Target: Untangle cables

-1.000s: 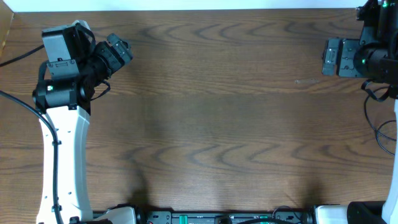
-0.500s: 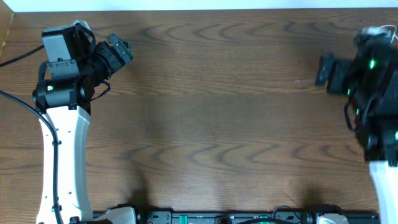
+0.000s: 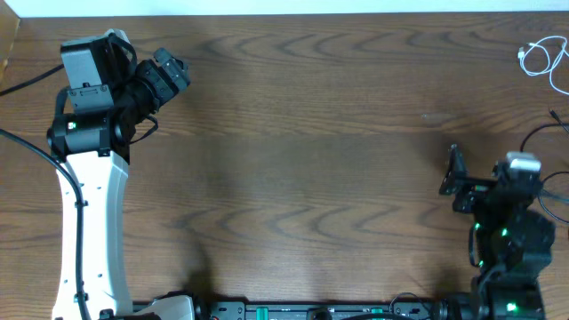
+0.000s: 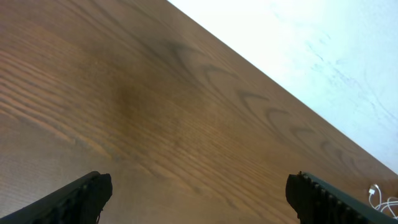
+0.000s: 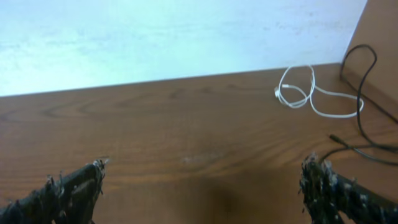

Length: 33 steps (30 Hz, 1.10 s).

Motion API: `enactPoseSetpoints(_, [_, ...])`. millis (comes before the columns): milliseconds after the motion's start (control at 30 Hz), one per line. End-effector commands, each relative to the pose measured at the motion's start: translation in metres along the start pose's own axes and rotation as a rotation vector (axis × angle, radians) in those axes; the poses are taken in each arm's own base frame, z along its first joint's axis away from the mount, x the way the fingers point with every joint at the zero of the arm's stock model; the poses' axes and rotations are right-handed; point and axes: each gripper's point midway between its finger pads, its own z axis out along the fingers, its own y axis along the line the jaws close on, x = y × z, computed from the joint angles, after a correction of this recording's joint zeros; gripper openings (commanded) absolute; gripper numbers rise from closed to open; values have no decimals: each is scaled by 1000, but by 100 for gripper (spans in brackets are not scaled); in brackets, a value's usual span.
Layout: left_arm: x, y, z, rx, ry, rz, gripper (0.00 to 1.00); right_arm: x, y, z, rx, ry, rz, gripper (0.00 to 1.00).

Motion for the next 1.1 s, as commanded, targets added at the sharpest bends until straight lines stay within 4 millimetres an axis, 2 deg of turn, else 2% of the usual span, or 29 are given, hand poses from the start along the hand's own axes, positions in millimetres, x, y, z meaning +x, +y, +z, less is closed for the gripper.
enactPoseSetpoints(0, [-4, 0, 0, -4, -9, 14, 95, 17, 1, -5, -21, -45, -9, 99])
enactPoseSetpoints(267, [-4, 0, 0, -4, -9, 14, 95, 53, 1, -9, -50, -157, -5, 99])
enactPoseSetpoints(467, [-4, 0, 0, -4, -9, 14, 95, 71, 1, -4, -57, -119, 11, 99])
enactPoseSetpoints(1067, [-4, 0, 0, -4, -9, 14, 95, 71, 2, -4, -62, -119, 11, 99])
